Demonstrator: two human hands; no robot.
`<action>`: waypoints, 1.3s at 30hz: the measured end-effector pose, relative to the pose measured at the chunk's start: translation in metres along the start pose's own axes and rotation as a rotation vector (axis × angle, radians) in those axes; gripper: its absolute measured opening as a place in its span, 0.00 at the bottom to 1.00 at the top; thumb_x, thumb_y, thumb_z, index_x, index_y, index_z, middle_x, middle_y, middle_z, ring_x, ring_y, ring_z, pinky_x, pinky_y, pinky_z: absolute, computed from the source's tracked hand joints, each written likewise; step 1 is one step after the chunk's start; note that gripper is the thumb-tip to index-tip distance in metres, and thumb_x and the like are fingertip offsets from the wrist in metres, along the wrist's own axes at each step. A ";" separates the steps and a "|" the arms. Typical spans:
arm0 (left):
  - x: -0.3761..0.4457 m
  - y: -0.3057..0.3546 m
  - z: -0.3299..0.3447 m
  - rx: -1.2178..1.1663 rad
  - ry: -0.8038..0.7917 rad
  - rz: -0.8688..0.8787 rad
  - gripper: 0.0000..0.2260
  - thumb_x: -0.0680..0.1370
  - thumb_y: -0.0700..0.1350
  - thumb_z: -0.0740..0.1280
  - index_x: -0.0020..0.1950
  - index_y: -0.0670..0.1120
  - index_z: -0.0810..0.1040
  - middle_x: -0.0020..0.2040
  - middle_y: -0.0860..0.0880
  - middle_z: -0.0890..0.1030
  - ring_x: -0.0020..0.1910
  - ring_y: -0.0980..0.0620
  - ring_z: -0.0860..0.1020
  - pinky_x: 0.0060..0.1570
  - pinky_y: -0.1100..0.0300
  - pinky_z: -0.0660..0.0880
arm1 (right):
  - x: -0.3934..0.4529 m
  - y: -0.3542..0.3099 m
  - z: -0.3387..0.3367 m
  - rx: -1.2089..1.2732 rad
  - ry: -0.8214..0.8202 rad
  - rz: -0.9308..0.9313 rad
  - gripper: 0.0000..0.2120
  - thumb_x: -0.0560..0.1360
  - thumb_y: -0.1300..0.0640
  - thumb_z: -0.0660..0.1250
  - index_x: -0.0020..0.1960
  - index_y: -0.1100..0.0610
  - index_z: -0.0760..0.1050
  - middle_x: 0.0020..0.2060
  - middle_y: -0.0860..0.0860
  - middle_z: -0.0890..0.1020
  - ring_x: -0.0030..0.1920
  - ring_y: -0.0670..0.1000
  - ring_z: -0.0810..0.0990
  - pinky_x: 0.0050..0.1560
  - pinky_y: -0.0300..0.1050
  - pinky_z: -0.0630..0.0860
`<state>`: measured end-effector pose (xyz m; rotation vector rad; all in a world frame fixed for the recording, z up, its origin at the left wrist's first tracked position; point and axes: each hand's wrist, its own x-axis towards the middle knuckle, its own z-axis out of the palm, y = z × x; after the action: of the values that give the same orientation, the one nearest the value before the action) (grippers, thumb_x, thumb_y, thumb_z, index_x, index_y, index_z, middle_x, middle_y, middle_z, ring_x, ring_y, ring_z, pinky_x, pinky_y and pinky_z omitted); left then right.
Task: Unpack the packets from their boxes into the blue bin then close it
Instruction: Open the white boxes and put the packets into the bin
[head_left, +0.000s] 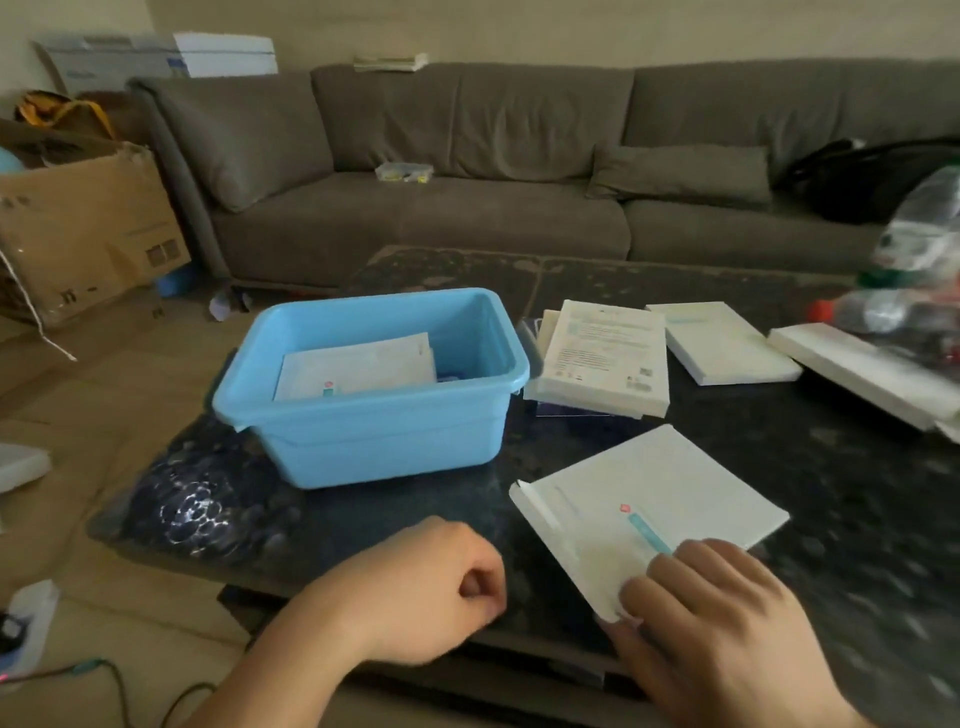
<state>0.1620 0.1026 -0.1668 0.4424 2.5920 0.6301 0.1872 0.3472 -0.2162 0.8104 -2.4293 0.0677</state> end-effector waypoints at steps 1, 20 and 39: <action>0.002 0.003 0.001 -0.019 0.007 0.001 0.04 0.79 0.50 0.67 0.47 0.59 0.80 0.37 0.61 0.80 0.34 0.65 0.78 0.38 0.68 0.72 | -0.001 0.002 0.000 0.013 0.005 0.022 0.14 0.76 0.47 0.61 0.35 0.48 0.78 0.33 0.47 0.81 0.32 0.51 0.79 0.33 0.44 0.78; 0.046 0.065 0.030 0.171 0.504 0.643 0.20 0.76 0.54 0.66 0.68 0.56 0.73 0.63 0.59 0.78 0.52 0.57 0.79 0.44 0.67 0.76 | 0.010 0.030 -0.033 0.487 0.397 0.364 0.11 0.78 0.51 0.62 0.38 0.51 0.75 0.36 0.36 0.74 0.36 0.41 0.74 0.37 0.32 0.68; 0.013 -0.004 0.044 0.253 1.027 0.873 0.08 0.74 0.37 0.74 0.50 0.47 0.83 0.53 0.50 0.86 0.36 0.51 0.83 0.28 0.57 0.75 | -0.005 0.019 -0.026 0.323 0.278 0.282 0.14 0.77 0.50 0.62 0.36 0.53 0.78 0.34 0.40 0.77 0.34 0.46 0.76 0.27 0.41 0.73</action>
<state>0.1712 0.1203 -0.2085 1.7838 3.3665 0.9813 0.1930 0.3714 -0.1950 0.5405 -2.2750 0.6514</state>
